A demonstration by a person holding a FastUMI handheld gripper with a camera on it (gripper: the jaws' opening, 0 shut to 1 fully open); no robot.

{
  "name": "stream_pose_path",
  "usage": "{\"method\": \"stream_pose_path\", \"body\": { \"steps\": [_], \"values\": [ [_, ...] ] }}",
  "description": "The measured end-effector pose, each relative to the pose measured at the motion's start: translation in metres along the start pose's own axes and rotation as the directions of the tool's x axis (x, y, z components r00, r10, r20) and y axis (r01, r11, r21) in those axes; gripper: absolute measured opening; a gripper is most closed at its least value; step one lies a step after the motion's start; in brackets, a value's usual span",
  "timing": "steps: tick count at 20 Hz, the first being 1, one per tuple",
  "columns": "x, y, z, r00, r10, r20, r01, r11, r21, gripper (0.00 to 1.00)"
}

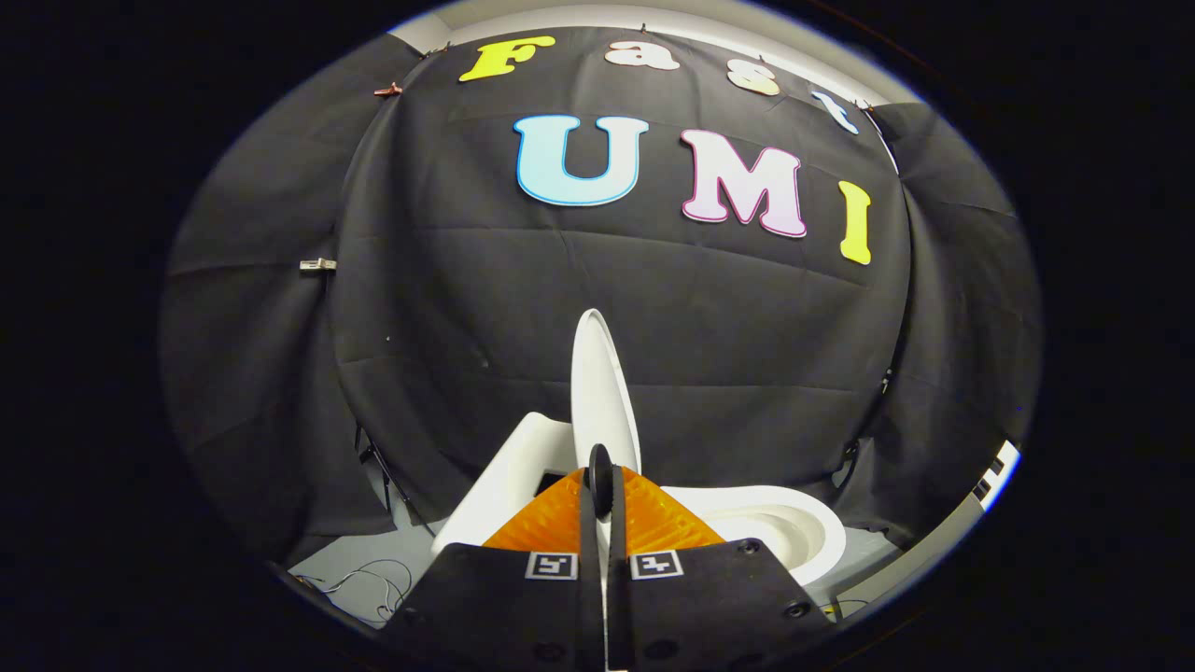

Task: Open the toilet lid.

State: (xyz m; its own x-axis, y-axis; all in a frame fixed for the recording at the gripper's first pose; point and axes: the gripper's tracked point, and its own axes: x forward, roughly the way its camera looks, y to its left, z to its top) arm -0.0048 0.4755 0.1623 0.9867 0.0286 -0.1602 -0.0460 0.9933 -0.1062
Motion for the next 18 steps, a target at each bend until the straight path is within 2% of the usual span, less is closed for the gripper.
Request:
{"method": "stream_pose_path", "body": {
  "steps": [5, 7, 8, 10, 14, 18],
  "values": [
    [-0.002, -0.003, -0.002, 0.999, 0.039, -0.014, -0.039, 0.998, 0.045, 0.08],
    [-0.001, -0.002, -0.007, 0.998, 0.049, -0.041, -0.046, 0.997, 0.06, 0.17],
    [-0.003, -0.004, -0.004, 0.999, 0.038, -0.032, -0.036, 0.998, 0.045, 0.2],
    [-0.004, -0.009, -0.003, 1.0, 0.024, -0.02, -0.024, 0.999, 0.025, 0.31],
    [-0.004, -0.012, -0.001, 0.999, 0.037, -0.03, -0.036, 0.999, 0.032, 0.36],
    [-0.007, -0.019, 0.003, 1.0, 0.011, -0.018, -0.011, 1.0, 0.016, 0.41]
  ]
}}
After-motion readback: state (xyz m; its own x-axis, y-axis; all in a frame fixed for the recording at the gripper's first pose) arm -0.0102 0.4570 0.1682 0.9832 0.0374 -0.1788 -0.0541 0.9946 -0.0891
